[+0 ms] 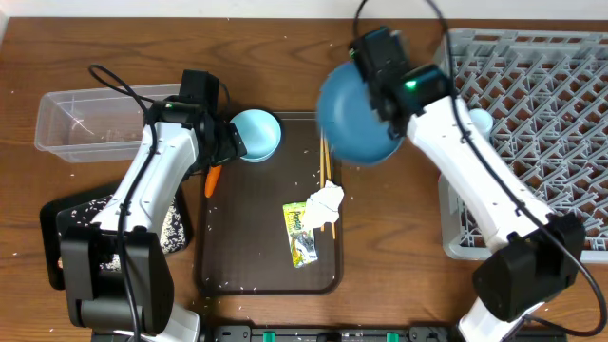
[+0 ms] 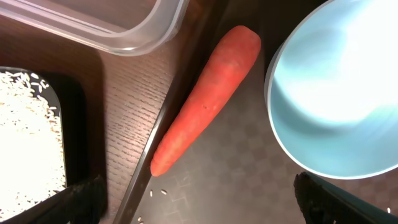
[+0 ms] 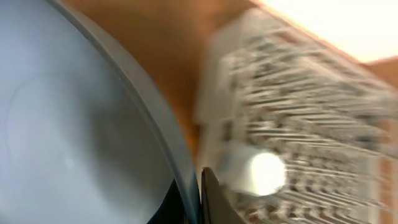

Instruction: Sort waste into correct bins and load items into the dishwasher rack

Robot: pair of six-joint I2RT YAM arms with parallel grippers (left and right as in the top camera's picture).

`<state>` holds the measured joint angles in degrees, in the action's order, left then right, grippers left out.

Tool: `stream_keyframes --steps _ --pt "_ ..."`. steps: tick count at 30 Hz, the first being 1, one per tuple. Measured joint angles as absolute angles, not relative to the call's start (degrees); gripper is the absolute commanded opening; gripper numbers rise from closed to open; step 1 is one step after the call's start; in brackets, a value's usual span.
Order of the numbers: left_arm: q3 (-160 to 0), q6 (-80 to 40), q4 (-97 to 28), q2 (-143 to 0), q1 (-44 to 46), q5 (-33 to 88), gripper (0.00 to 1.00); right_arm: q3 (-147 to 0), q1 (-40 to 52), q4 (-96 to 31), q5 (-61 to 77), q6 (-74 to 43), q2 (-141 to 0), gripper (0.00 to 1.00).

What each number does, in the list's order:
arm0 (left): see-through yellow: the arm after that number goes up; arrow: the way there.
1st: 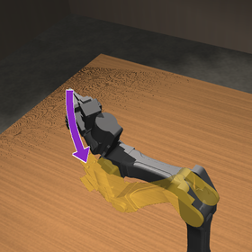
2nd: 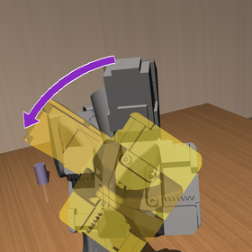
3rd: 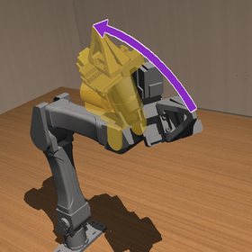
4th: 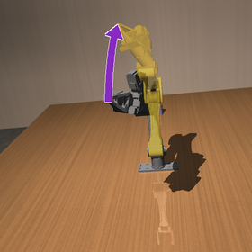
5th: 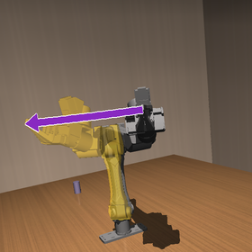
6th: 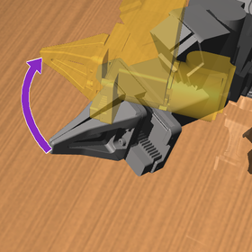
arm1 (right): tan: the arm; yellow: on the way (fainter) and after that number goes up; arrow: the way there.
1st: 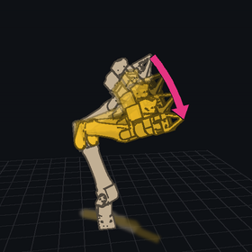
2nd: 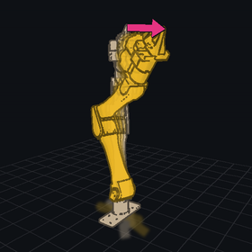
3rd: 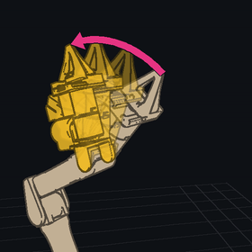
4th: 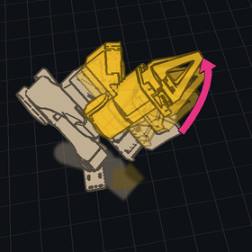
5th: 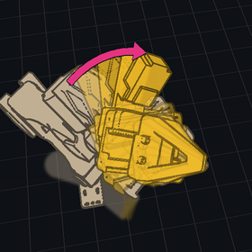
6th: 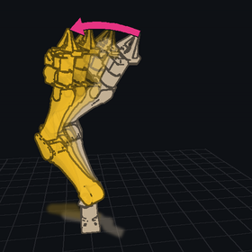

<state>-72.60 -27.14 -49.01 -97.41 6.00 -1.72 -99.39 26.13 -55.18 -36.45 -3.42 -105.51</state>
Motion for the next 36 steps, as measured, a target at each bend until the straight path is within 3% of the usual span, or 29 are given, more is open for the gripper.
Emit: stream_keyframes --steps 17,36 --pt "-72.6 -27.14 -49.01 -97.41 6.0 -1.72 0.98 -99.35 9.1 -29.45 -55.48 7.7 -99.09 0.01" --pt "-72.55 -27.14 -49.01 -97.41 6.0 -1.72 0.98 -99.26 -16.58 -7.9 -49.12 35.31 -99.02 0.01"
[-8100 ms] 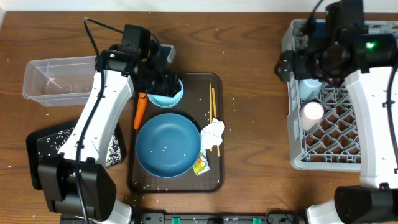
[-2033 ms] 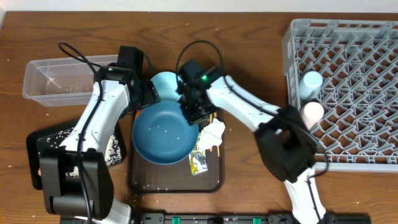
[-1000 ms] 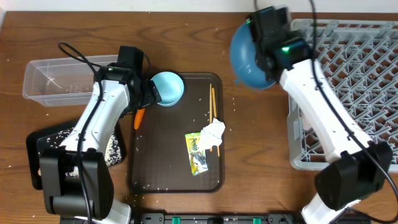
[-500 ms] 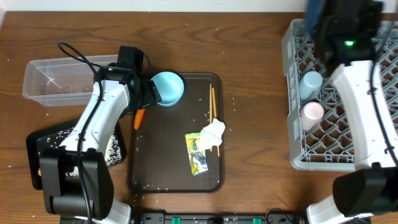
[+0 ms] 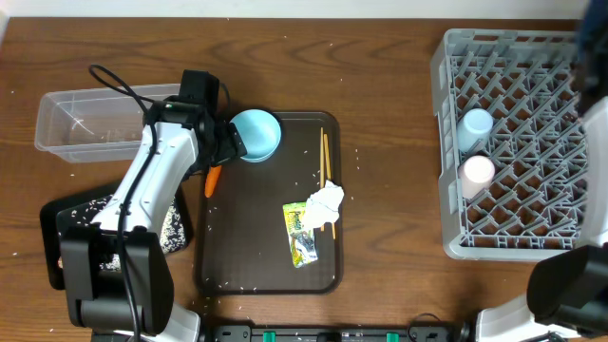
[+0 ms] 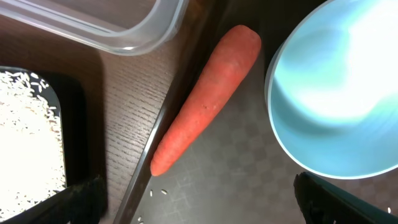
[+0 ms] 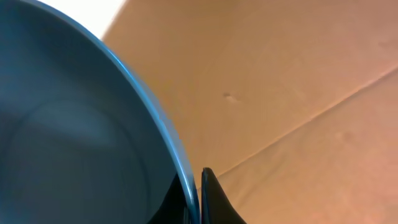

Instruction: Sort waste into correct bins and load items into the dishwasher rack

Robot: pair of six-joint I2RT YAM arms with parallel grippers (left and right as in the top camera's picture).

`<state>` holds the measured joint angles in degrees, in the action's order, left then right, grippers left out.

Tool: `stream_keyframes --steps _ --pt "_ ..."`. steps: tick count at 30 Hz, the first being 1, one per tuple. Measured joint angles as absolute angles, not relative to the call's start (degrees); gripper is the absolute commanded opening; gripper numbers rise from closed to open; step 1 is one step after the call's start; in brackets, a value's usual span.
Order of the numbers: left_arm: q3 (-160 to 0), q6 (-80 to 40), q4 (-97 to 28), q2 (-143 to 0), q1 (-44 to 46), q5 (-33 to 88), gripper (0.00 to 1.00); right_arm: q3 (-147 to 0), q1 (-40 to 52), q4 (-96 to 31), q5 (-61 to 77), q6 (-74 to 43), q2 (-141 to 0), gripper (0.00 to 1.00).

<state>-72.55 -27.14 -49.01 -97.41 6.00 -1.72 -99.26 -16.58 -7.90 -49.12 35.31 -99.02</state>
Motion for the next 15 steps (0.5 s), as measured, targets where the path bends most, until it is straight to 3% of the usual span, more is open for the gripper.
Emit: stream_keyframes --steps 15 --pt "-72.55 -27.14 -49.04 -97.41 6.0 -1.72 0.98 -99.33 -26.83 5.48 -37.76 50.57 -112.86 0.01"
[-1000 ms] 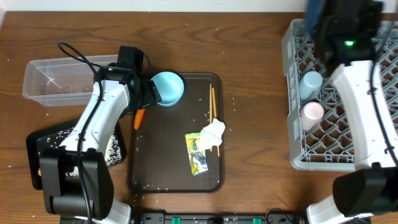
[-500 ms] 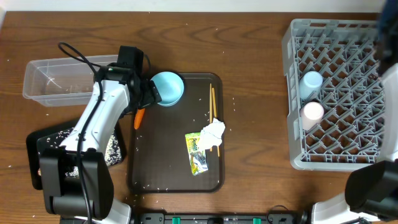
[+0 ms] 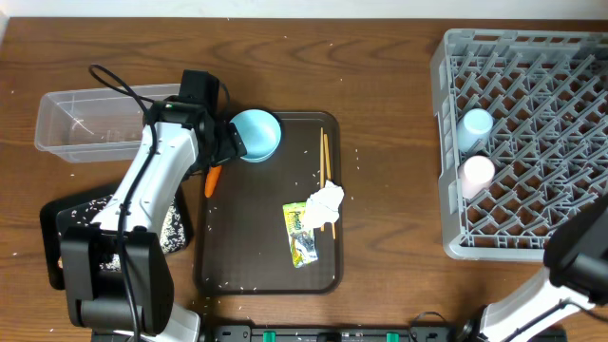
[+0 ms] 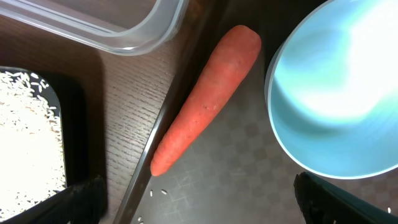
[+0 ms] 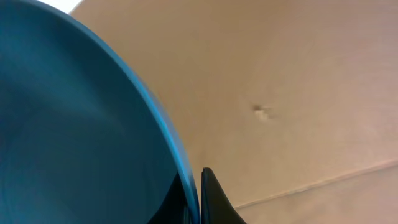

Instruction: Sort waste into correct bins and load items into the dishwasher rack

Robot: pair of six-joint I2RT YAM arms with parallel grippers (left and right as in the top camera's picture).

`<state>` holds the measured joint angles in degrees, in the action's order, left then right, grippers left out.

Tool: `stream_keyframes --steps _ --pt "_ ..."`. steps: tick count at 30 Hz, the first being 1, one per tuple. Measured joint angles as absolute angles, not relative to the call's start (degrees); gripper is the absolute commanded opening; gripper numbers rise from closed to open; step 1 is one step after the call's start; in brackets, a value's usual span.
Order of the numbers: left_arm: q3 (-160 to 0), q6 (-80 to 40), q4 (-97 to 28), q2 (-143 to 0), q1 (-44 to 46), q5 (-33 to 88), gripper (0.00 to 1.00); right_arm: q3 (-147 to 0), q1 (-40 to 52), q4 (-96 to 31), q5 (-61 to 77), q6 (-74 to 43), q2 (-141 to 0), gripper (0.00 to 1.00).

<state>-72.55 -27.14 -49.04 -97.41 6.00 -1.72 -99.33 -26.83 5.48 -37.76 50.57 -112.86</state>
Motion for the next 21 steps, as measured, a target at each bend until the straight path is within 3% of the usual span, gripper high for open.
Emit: stream_keyframes --steps 12,21 --pt "-72.55 -27.11 -49.01 -97.41 6.0 -1.72 0.98 -99.24 -32.51 13.69 -36.71 55.4 -119.39 0.01" --pt "-72.55 -27.14 -49.01 -97.41 6.0 -1.72 0.98 -99.24 -33.85 11.42 -34.09 55.83 -119.39 0.01"
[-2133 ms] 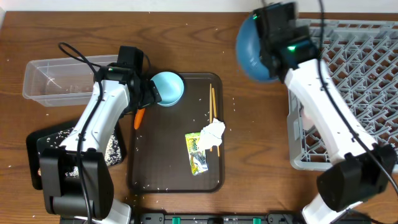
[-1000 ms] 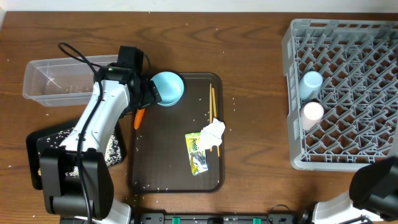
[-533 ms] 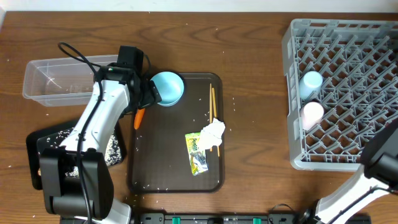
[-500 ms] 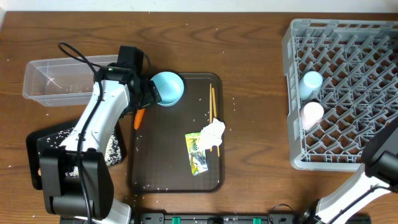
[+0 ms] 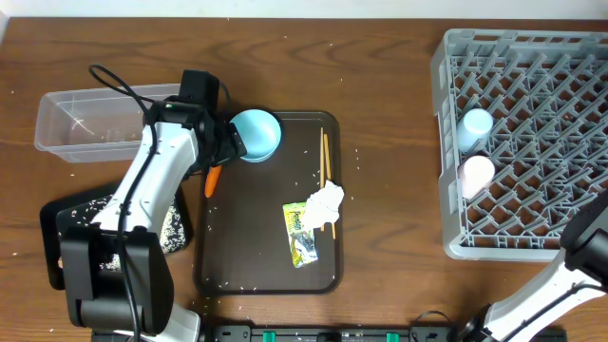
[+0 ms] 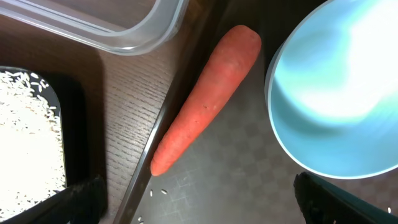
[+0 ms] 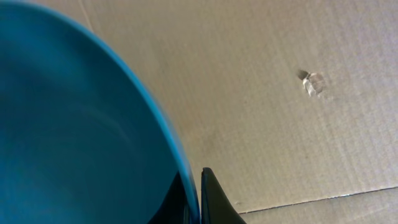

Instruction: Sort waste into correct bins and load items into the dishwasher rack

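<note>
My left gripper (image 6: 199, 208) is open, low over the dark tray's left rim (image 6: 163, 134), with an orange carrot (image 6: 205, 109) lying just ahead of its fingers. A light blue bowl (image 6: 336, 93) sits right of the carrot. In the overhead view the left gripper (image 5: 215, 152) stands beside the carrot (image 5: 212, 179) and the light blue bowl (image 5: 256, 133). My right gripper (image 7: 194, 186) is shut on the rim of a dark blue bowl (image 7: 81, 124); behind it is only a tan cardboard surface. That gripper and its bowl are outside the overhead view.
The grey dishwasher rack (image 5: 532, 57) at right holds a pale blue cup (image 5: 474, 124) and a pink cup (image 5: 476, 173). On the tray (image 5: 237, 256) lie chopsticks (image 5: 325, 161), a crumpled napkin (image 5: 325, 203) and a wrapper (image 5: 300, 233). A clear container (image 5: 85, 123) and a black rice bin (image 5: 71, 223) sit left.
The right wrist camera has shifted over the cardboard surface, still with the dark blue bowl pinched at its rim. The left gripper, carrot and light blue bowl have not moved.
My right gripper first held the dark blue bowl above the tray's far right corner, near the rack. Then it was beyond the overhead view's right edge, over cardboard, and it stays there with the bowl. My left gripper stayed open over the carrot throughout.
</note>
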Robot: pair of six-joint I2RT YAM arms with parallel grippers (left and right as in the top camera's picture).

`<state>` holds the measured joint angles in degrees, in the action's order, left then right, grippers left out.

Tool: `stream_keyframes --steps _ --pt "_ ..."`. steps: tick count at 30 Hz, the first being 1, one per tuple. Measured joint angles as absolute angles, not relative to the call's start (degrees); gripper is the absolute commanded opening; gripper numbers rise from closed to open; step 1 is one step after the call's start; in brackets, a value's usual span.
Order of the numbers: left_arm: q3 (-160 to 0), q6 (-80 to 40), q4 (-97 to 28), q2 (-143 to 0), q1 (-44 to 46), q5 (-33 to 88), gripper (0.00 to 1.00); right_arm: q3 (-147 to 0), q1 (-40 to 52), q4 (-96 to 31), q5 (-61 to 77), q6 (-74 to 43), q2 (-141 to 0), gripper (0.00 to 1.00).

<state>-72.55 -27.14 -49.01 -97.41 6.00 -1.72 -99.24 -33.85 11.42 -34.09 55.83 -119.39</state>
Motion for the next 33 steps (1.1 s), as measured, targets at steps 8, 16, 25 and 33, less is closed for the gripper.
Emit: stream_keyframes --steps 8,16,25,33 --pt "-72.55 -27.14 -49.01 -97.41 6.0 -1.72 0.98 -99.24 -33.93 11.77 -32.91 55.86 -119.55 0.01" --pt "-72.55 -27.11 -49.01 -97.41 6.0 -1.72 0.98 -99.24 -33.95 11.84 -32.27 55.83 -119.61 0.01" --pt "-72.55 -27.14 -49.01 -97.41 6.0 -1.72 0.98 -99.24 -34.0 12.29 -31.86 55.83 -120.38 0.01" --pt "-72.55 -27.14 -49.04 -97.41 6.0 -1.72 0.98 -99.26 -35.35 14.28 -31.46 55.68 -121.36 0.01"
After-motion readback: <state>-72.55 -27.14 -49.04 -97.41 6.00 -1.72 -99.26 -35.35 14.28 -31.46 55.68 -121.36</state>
